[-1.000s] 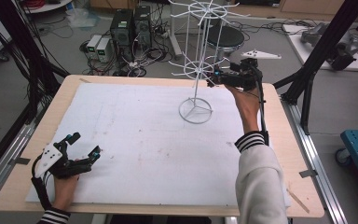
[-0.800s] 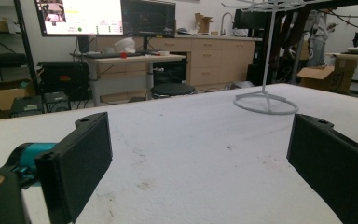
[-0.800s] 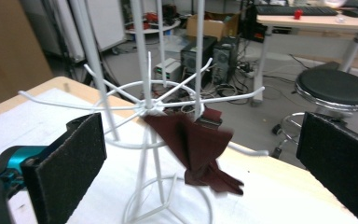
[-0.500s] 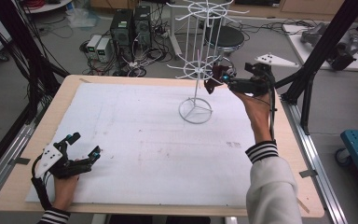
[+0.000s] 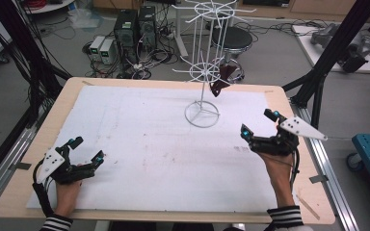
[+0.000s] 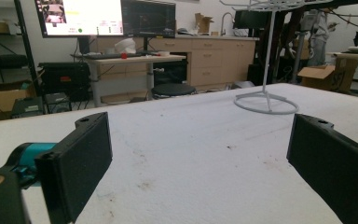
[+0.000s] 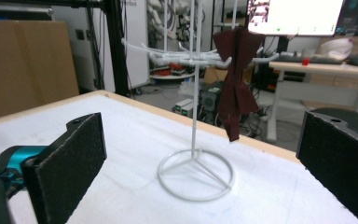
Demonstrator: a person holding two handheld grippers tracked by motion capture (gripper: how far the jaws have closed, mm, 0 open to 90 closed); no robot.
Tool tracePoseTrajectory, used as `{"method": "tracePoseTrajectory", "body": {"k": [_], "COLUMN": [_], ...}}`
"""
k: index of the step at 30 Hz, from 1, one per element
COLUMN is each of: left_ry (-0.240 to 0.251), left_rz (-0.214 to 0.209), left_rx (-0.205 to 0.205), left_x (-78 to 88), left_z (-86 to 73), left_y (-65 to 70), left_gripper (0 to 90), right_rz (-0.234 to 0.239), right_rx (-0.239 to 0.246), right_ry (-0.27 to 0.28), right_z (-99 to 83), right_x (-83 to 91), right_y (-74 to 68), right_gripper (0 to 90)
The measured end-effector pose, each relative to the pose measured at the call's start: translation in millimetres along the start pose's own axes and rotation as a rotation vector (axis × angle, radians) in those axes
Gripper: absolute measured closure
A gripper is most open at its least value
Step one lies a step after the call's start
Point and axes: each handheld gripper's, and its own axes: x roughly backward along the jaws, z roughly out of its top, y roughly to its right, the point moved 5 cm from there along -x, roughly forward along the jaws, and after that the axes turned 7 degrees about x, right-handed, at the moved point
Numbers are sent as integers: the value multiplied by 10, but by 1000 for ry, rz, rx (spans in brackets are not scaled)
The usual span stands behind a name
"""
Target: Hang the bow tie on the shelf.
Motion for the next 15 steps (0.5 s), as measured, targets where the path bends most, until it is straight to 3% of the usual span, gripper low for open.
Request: {"method": "tracePoseTrajectory", "body": {"k": [2, 3, 7, 11, 15], "left_ry": [3, 2, 3, 6, 6], "left_rz": [2, 1, 1, 2, 1], "left_rx": [-1, 0, 0, -2, -2], "left_x": [-1, 0, 1, 2, 2], "left_z": [0, 0, 1, 1, 1], "left_y": [1, 1, 1, 2, 3], "left_gripper": [69, 70, 69, 70, 70], "right_rz": [-1, 6, 11, -2, -24], "right_rx": [10, 17, 10, 3, -36], "right_ry": [16, 15, 11, 3, 3], "right_z": [-53, -196, -469, -672, -913], "right_x": [37, 93, 127, 124, 94], "right_y": [-39, -120, -220, -257, -283], "right_gripper": [6, 6, 6, 6, 6]}}
